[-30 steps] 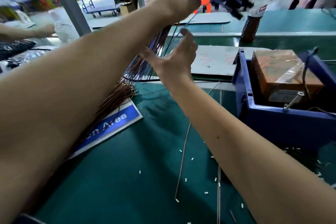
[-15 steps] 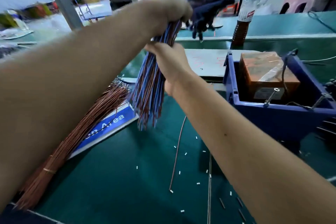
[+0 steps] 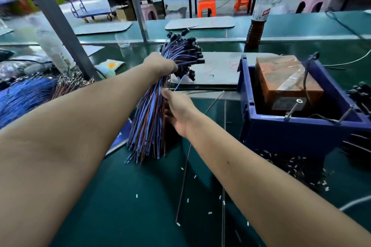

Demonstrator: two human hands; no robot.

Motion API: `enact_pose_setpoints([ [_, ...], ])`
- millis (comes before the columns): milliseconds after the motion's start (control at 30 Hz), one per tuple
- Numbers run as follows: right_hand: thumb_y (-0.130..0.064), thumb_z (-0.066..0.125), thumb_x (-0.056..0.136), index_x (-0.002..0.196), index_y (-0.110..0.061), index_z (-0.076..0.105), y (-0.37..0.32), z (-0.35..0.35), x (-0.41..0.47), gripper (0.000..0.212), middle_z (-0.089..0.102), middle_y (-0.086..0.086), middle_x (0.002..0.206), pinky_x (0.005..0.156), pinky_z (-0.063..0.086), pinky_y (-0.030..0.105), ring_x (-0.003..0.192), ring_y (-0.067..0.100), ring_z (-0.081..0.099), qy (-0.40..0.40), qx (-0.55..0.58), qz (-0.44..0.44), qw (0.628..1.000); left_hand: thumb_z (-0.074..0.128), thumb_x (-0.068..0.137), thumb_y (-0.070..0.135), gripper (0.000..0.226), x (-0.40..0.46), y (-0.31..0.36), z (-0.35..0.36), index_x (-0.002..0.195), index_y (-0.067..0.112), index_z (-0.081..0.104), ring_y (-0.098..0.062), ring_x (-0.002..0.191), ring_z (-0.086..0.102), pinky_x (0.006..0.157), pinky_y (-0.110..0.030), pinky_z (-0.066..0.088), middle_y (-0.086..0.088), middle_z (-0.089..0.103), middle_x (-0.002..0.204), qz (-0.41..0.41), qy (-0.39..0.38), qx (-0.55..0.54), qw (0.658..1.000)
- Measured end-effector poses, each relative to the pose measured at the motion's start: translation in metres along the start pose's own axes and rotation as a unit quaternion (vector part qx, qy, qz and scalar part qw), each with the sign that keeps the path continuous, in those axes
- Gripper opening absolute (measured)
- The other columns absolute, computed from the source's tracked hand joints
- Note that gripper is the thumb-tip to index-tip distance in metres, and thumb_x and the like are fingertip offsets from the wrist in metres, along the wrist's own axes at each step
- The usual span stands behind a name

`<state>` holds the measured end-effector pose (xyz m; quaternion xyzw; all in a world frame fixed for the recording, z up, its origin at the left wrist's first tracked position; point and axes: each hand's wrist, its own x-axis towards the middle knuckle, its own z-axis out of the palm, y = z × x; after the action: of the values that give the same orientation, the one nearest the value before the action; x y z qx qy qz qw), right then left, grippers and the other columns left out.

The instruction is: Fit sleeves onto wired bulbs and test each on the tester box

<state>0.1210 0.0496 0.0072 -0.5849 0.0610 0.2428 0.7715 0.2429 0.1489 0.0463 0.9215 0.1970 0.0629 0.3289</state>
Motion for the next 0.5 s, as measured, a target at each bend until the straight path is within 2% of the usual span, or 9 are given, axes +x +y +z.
enact_pose_setpoints([
  [33, -0.029, 0.052, 0.105, 0.106, -0.016, 0.065, 0.001, -0.001, 0.003, 0.018, 0.067, 0.002, 0.090, 0.075, 0.054, 0.033, 0.075, 0.019, 0.063, 0.011, 0.006, 0.007, 1.000, 0.082, 0.077, 0.032, 0.041, -0.003, -0.001, -0.003, 0.101, 0.005, 0.064, -0.025, 0.082, 0.065, 0.068, -0.028, 0.050, -0.010, 0.066, 0.094, 0.005, 0.006, 0.029, 1.000],
  [100, -0.023, 0.049, 0.105, 0.098, -0.017, 0.060, 0.002, -0.003, 0.008, 0.014, 0.064, 0.005, 0.082, 0.076, 0.057, 0.038, 0.067, 0.021, 0.061, 0.047, 0.000, 0.013, 0.999, 0.081, 0.077, 0.037, 0.039, -0.001, -0.007, -0.002, 0.089, 0.006, 0.061, -0.022, 0.076, 0.062, 0.063, -0.026, 0.048, -0.006, 0.062, 0.084, 0.013, 0.007, 0.093, 0.996],
  [200, -0.021, 0.052, 0.101, 0.092, -0.014, 0.059, 0.005, -0.004, 0.010, 0.014, 0.073, 0.019, 0.101, 0.095, 0.060, 0.054, 0.091, 0.039, 0.072, 0.092, -0.082, -0.008, 0.992, 0.077, 0.077, 0.035, 0.031, 0.001, -0.009, -0.001, 0.074, 0.010, 0.058, -0.017, 0.064, 0.056, 0.051, -0.024, 0.041, -0.004, 0.058, 0.074, 0.033, -0.013, 0.136, 0.990],
  [233, -0.022, 0.054, 0.099, 0.089, -0.011, 0.060, 0.005, -0.005, 0.009, 0.016, 0.072, 0.022, 0.108, 0.096, 0.058, 0.058, 0.100, 0.043, 0.071, 0.108, -0.110, -0.021, 0.988, 0.076, 0.078, 0.035, 0.031, -0.002, -0.009, -0.002, 0.073, 0.011, 0.058, -0.017, 0.064, 0.056, 0.051, -0.025, 0.041, -0.004, 0.058, 0.073, 0.035, -0.015, 0.151, 0.988],
  [300, -0.024, 0.057, 0.096, 0.083, -0.010, 0.060, 0.004, -0.008, 0.003, 0.020, 0.071, 0.025, 0.108, 0.092, 0.059, 0.054, 0.099, 0.044, 0.070, 0.124, -0.179, -0.064, 0.974, 0.075, 0.081, 0.035, 0.030, -0.005, -0.009, -0.003, 0.073, 0.012, 0.057, -0.018, 0.065, 0.056, 0.054, -0.027, 0.042, -0.005, 0.059, 0.076, 0.041, -0.022, 0.174, 0.984],
  [367, -0.025, 0.059, 0.092, 0.075, -0.014, 0.056, 0.000, -0.016, -0.008, 0.020, 0.070, 0.022, 0.099, 0.079, 0.056, 0.040, 0.087, 0.040, 0.064, 0.161, -0.334, -0.136, 0.919, 0.071, 0.080, 0.032, 0.026, -0.012, -0.009, -0.001, 0.077, 0.012, 0.056, -0.025, 0.075, 0.061, 0.065, -0.029, 0.045, -0.008, 0.062, 0.084, 0.045, -0.017, 0.207, 0.977],
  [433, -0.023, 0.061, 0.089, 0.077, -0.019, 0.050, -0.005, -0.027, -0.020, 0.016, 0.068, 0.017, 0.099, 0.069, 0.041, 0.035, 0.083, 0.040, 0.057, 0.220, -0.482, -0.215, 0.821, 0.071, 0.079, 0.031, 0.028, -0.019, -0.012, 0.005, 0.092, 0.009, 0.059, -0.033, 0.091, 0.065, 0.074, -0.033, 0.046, -0.011, 0.066, 0.100, 0.046, 0.005, 0.221, 0.974],
  [467, -0.021, 0.063, 0.088, 0.087, -0.018, 0.053, -0.008, -0.032, -0.026, 0.011, 0.067, 0.016, 0.105, 0.070, 0.038, 0.036, 0.087, 0.042, 0.061, 0.233, -0.528, -0.235, 0.782, 0.072, 0.080, 0.031, 0.038, -0.021, -0.014, 0.008, 0.105, 0.007, 0.058, -0.036, 0.101, 0.065, 0.078, -0.035, 0.047, -0.013, 0.066, 0.109, 0.045, 0.025, 0.223, 0.974],
  [500, -0.020, 0.067, 0.087, 0.102, -0.016, 0.055, -0.011, -0.037, -0.029, 0.020, 0.063, 0.017, 0.114, 0.071, 0.040, 0.038, 0.095, 0.041, 0.064, 0.239, -0.568, -0.237, 0.751, 0.072, 0.082, 0.031, 0.050, -0.025, -0.016, 0.012, 0.119, 0.005, 0.052, -0.038, 0.110, 0.064, 0.082, -0.038, 0.047, -0.015, 0.064, 0.118, 0.046, 0.044, 0.225, 0.972],
])
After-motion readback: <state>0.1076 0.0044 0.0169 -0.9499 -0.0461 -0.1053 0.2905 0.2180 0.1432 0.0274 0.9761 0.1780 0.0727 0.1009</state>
